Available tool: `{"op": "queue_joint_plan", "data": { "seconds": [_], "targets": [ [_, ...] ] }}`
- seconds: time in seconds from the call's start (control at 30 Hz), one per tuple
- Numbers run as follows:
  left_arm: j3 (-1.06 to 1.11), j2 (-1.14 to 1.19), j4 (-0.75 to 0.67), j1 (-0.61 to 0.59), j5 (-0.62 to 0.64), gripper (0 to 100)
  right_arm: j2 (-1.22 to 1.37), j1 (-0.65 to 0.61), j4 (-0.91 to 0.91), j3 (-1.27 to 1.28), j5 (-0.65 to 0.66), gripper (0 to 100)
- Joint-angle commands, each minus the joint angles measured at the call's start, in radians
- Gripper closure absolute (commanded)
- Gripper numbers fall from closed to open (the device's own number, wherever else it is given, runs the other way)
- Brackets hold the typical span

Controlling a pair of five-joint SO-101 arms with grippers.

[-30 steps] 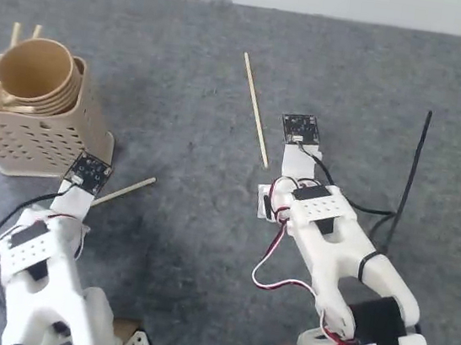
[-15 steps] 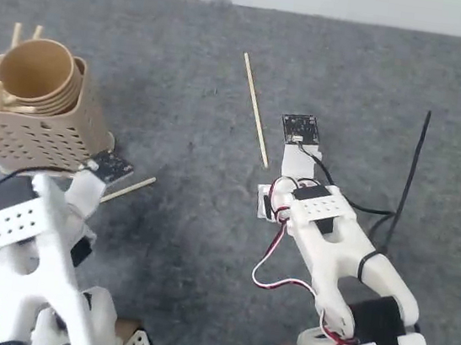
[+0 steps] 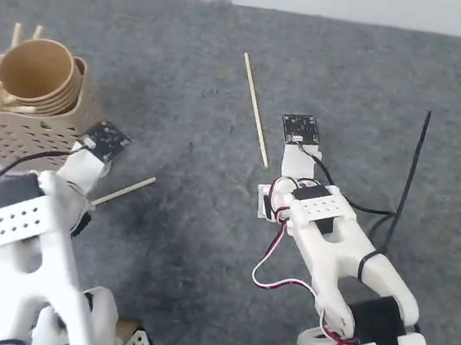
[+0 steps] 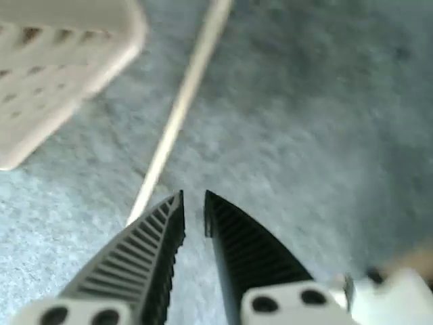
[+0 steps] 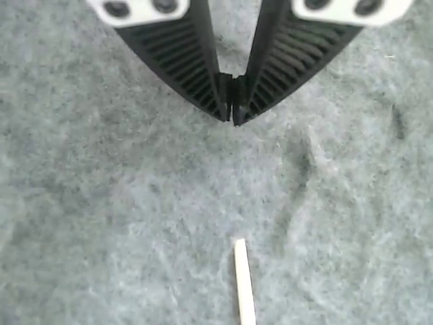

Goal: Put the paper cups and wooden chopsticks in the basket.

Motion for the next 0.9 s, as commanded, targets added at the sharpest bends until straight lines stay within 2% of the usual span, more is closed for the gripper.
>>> {"op": "queue_joint_plan", "data": {
  "seconds": [0.0,0.23,0.33,0.4,0.47,0.73,0.8,0.87],
  "targets": [
    [0.14,-0.009,-0.368,0.006,0.13,94,-0.056,0.01,-0.004,0.0,0.021,99.1],
    [0.576,-0.009,-1.243,0.008,0.347,99,-0.056,0.01,-0.004,0.002,0.023,99.1],
    [0.7,-0.003,-1.502,0.006,0.35,99,-0.056,0.01,-0.004,0.002,0.023,99.1],
    [0.69,0.0,-1.459,-0.015,0.315,99,-0.056,0.012,-0.004,0.002,0.023,99.1],
    [0.653,-0.008,-1.318,-0.037,0.265,99,-0.056,0.012,-0.004,0.002,0.023,99.1],
    [0.288,0.0,-0.516,-0.058,0.23,99,-0.056,0.012,-0.004,0.002,0.026,99.1],
    [0.243,0.0,-0.46,-0.028,0.232,99,-0.058,0.013,-0.004,0.002,0.026,99.1],
    [0.242,0.0,-0.479,-0.017,0.232,99,-0.058,0.013,-0.004,0.002,0.026,99.1]
  ]
}}
